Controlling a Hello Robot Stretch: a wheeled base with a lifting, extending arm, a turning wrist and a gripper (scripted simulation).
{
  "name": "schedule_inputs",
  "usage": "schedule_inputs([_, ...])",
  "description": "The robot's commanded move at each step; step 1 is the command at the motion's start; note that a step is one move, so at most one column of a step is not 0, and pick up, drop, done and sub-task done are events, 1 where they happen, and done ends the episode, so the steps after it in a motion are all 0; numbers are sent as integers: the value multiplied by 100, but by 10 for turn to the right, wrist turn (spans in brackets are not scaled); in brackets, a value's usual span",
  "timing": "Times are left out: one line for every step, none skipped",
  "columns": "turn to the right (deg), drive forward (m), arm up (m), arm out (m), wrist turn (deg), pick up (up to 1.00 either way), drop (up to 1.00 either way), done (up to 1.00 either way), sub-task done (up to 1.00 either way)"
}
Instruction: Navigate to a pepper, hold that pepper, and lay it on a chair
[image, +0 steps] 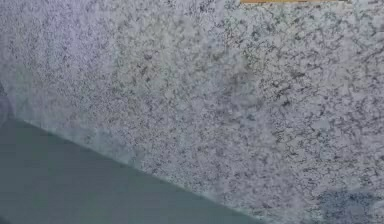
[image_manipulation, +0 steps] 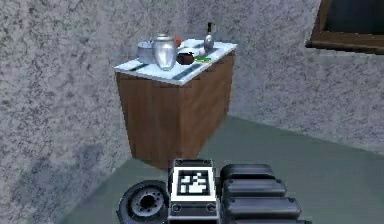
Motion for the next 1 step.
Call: schedule_inputs([0, 50, 0, 0, 0, 0, 0, 0, 0])
